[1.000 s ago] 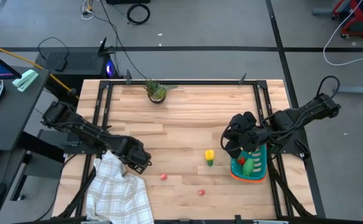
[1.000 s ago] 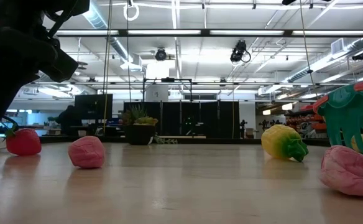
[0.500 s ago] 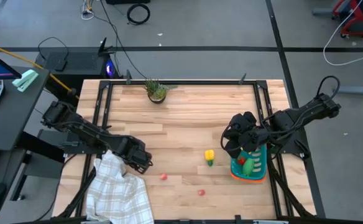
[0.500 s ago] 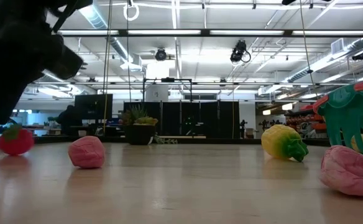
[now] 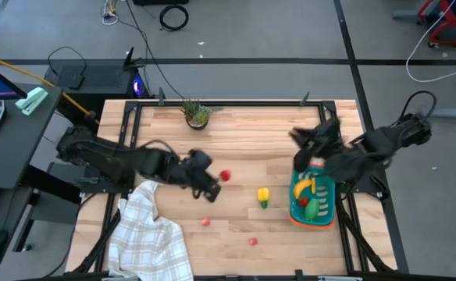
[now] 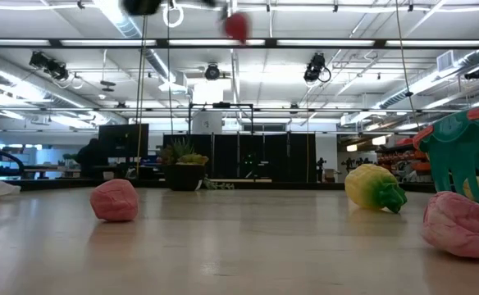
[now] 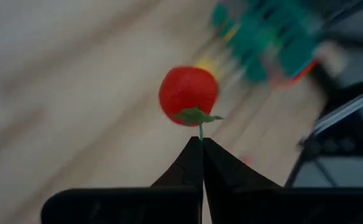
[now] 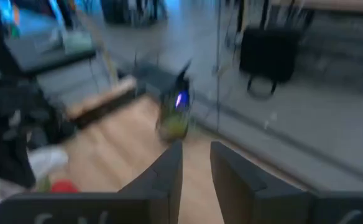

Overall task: Pick and placing Produce into tupperware
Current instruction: Put the red strawberry into the blue basket

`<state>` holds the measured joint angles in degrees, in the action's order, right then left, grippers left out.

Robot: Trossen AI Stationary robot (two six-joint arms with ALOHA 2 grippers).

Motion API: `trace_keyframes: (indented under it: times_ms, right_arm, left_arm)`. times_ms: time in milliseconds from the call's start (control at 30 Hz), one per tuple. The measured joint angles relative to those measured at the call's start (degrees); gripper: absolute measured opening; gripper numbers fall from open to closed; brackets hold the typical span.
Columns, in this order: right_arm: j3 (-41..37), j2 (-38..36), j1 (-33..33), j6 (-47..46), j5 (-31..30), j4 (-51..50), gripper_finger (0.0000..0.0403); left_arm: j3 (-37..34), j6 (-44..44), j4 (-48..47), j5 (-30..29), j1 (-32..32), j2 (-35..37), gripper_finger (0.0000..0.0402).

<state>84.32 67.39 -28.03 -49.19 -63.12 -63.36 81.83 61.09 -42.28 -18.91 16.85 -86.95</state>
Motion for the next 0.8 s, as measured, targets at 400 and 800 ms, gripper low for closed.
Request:
trace_keyframes:
  times_ms: [400, 800]
  right_arm:
    - [18.01, -1.35, -3.02, 16.82, -10.87, -0.34, 0.0091]
    - [18.07, -1.12, -3.00, 15.42, -7.26, -6.12, 0.0091]
  left_arm:
    - [37.88, -31.69, 13.79, 8.01, -9.51, -29.43, 0.0001]
    - [49.96, -27.32, 19.20, 19.77, -8.61, -51.91, 0.0001]
